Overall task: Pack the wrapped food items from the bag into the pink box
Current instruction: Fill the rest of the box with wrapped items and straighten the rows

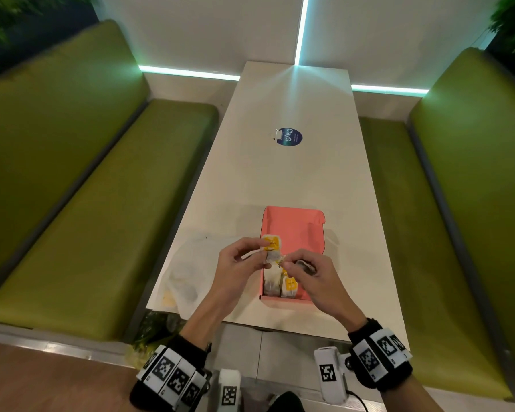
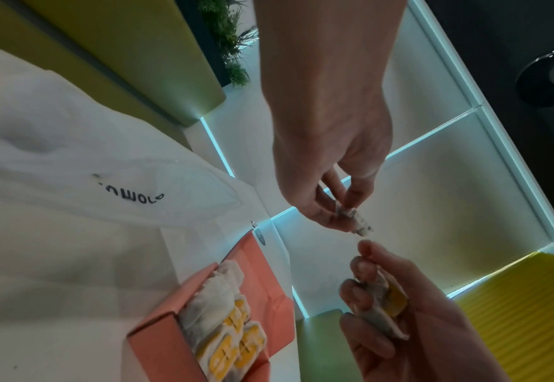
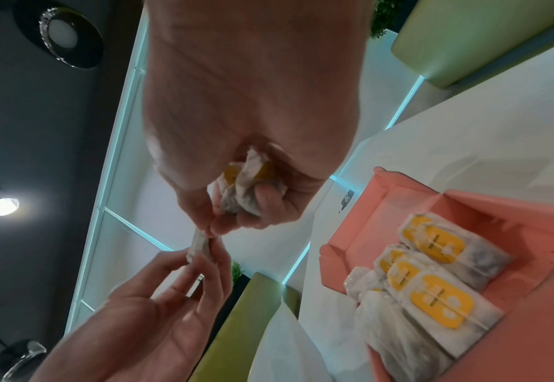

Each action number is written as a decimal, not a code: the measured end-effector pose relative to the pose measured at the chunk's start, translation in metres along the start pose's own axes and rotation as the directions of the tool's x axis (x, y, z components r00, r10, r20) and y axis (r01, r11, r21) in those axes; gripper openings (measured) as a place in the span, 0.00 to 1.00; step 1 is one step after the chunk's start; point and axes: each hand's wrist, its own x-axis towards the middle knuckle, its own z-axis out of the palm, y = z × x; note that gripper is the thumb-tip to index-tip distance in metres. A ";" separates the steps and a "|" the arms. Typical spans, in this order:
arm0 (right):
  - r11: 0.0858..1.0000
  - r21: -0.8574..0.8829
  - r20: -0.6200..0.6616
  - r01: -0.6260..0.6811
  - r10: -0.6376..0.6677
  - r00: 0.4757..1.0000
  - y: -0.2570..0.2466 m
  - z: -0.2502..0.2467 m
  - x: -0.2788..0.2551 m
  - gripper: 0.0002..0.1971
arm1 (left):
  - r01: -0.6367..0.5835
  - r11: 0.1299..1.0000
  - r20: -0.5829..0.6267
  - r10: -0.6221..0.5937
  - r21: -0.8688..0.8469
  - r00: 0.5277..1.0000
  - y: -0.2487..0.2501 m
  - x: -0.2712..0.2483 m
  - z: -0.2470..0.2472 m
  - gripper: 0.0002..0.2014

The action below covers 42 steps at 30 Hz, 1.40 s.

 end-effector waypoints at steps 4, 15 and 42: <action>0.998 0.058 -0.015 -0.006 0.007 1.000 -0.006 0.010 -0.006 0.08 | -0.009 0.999 -0.029 0.008 -0.035 1.000 0.001 -0.003 0.006 0.06; 0.975 0.191 -0.039 -0.115 0.124 0.991 0.001 0.027 -0.024 0.15 | -0.085 0.996 -0.079 0.083 -0.023 0.993 0.006 -0.011 0.014 0.09; 0.819 -0.560 0.184 0.124 -0.024 0.983 -0.015 -0.019 0.006 0.04 | -0.119 0.953 0.244 0.050 0.279 0.968 -0.039 -0.014 0.013 0.08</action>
